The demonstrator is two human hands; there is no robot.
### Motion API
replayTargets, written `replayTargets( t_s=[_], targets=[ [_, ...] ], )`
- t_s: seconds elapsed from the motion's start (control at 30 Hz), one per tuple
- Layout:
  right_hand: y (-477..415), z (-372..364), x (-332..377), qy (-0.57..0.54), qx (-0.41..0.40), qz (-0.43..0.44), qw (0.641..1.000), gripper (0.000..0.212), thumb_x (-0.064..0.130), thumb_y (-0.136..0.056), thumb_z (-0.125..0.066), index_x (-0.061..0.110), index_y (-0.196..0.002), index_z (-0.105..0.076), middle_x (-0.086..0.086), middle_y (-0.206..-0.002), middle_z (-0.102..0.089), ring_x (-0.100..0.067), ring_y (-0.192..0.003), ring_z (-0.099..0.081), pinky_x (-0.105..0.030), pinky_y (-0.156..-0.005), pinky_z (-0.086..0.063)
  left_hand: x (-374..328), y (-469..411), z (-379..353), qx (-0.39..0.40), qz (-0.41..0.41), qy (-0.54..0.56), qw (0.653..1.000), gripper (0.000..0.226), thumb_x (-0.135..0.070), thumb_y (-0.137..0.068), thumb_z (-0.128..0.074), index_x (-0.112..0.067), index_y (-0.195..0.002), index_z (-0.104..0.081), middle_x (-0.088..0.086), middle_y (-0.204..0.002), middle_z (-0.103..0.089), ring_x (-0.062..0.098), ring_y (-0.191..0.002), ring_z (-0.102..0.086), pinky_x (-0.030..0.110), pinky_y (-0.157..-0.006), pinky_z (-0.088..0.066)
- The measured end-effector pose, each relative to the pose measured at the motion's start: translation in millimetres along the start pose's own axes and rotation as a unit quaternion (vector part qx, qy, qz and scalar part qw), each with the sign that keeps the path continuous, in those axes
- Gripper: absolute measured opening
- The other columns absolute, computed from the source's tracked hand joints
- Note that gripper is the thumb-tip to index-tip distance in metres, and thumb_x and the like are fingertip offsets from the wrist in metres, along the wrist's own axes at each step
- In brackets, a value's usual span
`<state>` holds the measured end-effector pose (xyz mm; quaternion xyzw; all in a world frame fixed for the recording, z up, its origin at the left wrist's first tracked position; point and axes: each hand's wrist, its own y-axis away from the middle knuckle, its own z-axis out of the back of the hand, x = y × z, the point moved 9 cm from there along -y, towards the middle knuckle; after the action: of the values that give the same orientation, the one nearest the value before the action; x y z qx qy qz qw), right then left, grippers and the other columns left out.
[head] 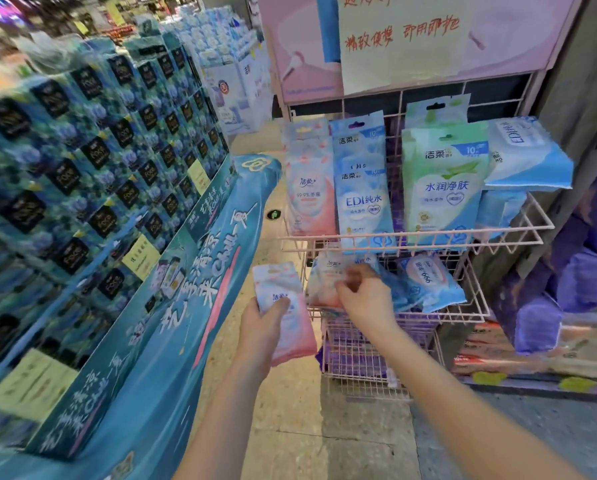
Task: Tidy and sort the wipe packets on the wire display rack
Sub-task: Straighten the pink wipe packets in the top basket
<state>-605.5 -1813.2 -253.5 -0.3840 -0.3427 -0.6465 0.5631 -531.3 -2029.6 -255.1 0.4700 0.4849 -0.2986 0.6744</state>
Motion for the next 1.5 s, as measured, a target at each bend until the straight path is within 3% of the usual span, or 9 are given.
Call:
replayTargets(
  t_s=[0.13, 0.3, 0.53, 0.67, 0.87, 0.97, 1.17, 1.33, 1.5],
  targets=[
    [-17, -40, -3, 0.214, 0.002, -0.063, 0.975, 0.078, 0.054, -0.085, -0.067, 0.006, -0.141, -0.04, -0.018, -0.137, -0.046, -0.036, -0.126, -0.049, -0.04, -0.098, -0.043, -3, -2, 11, 0.015, -0.004, -0.007, 1.0, 0.026, -0.019, -0.1, -0.064, -0.018, -0.125, -0.057, -0.008, -0.096, -0.065, 0.006, -0.08, -0.061, 0.025, -0.057, -0.043],
    [-17, -45, -7, 0.257, -0.038, -0.122, 0.958, 0.097, 0.061, -0.077, -0.073, 0.002, -0.145, -0.037, -0.021, -0.141, -0.044, -0.037, -0.129, -0.048, -0.043, -0.106, -0.04, -6, -11, 25, 0.015, -0.003, -0.028, 0.999, 0.031, -0.02, -0.098, -0.065, -0.013, -0.127, -0.062, 0.006, -0.107, -0.073, 0.014, -0.082, -0.068, 0.028, -0.059, -0.047],
    [-6, -27, -14, 0.116, -0.029, -0.119, 0.986, 0.048, 0.027, -0.075, -0.078, 0.013, -0.117, -0.058, -0.007, -0.108, -0.068, -0.03, -0.109, -0.064, -0.04, -0.092, -0.055, -6, -17, 34, 0.047, 0.013, -0.023, 0.999, 0.022, -0.019, -0.099, -0.064, -0.012, -0.12, -0.064, 0.001, -0.095, -0.072, 0.013, -0.074, -0.07, 0.019, -0.048, -0.05],
    [18, -18, -8, 0.024, -0.045, -0.082, 0.995, 0.04, 0.013, -0.078, -0.079, 0.016, -0.11, -0.056, 0.008, -0.088, -0.06, -0.023, -0.095, -0.065, -0.034, -0.08, -0.054, -4, -18, 35, 0.061, 0.024, -0.027, 0.998, 0.021, -0.019, -0.099, -0.065, -0.011, -0.119, -0.064, 0.007, -0.098, -0.075, 0.019, -0.077, -0.073, 0.025, -0.052, -0.052],
    [43, -17, -7, -0.084, -0.022, -0.09, 0.992, 0.046, 0.007, -0.075, -0.084, 0.021, -0.109, -0.055, 0.0, -0.101, -0.075, -0.016, -0.088, -0.072, -0.038, -0.08, -0.06, -6, -18, 34, 0.081, 0.016, -0.022, 0.996, 0.012, -0.023, -0.096, -0.067, -0.017, -0.107, -0.067, 0.01, -0.102, -0.077, 0.028, -0.092, -0.075, 0.046, -0.081, -0.061],
    [66, -17, 6, -0.161, 0.02, -0.087, 0.983, 0.05, 0.0, -0.077, -0.083, 0.016, -0.118, -0.059, -0.003, -0.106, -0.077, -0.012, -0.087, -0.075, -0.033, -0.075, -0.062, -13, -18, 45, 0.081, -0.016, 0.008, 0.997, 0.009, -0.019, -0.101, -0.063, -0.027, -0.097, -0.066, -0.005, -0.093, -0.075, 0.01, -0.079, -0.071, 0.028, -0.065, -0.058],
    [104, 16, 82, -0.258, 0.005, 0.001, 0.966, 0.047, -0.012, -0.075, -0.079, 0.014, -0.11, -0.061, -0.003, -0.103, -0.078, -0.021, -0.098, -0.074, -0.036, -0.083, -0.061, -51, -15, 68, 0.08, -0.057, 0.092, 0.991, 0.015, -0.011, -0.102, -0.058, -0.021, -0.105, -0.068, -0.003, -0.089, -0.076, 0.009, -0.069, -0.075, 0.026, -0.055, -0.057],
    [90, 86, 173, -0.268, -0.113, 0.121, 0.949, 0.045, -0.007, -0.076, -0.081, 0.022, -0.102, -0.058, -0.004, -0.099, -0.075, -0.013, -0.088, -0.074, -0.023, -0.073, -0.059, -105, -3, 70, 0.103, -0.124, 0.12, 0.98, 0.019, -0.008, -0.102, -0.055, -0.024, -0.093, -0.062, -0.02, -0.062, -0.072, 0.0, -0.059, -0.071, 0.023, -0.052, -0.055],
    [32, 97, 207, -0.159, -0.199, 0.163, 0.953, 0.047, 0.008, -0.076, -0.084, 0.027, -0.105, -0.052, 0.006, -0.101, -0.071, -0.007, -0.087, -0.07, -0.021, -0.074, -0.056, -145, 9, 62, 0.151, -0.181, 0.15, 0.96, 0.028, -0.005, -0.102, -0.054, -0.028, -0.097, -0.068, -0.014, -0.08, -0.076, 0.011, -0.08, -0.073, 0.028, -0.067, -0.059]
  ],
)
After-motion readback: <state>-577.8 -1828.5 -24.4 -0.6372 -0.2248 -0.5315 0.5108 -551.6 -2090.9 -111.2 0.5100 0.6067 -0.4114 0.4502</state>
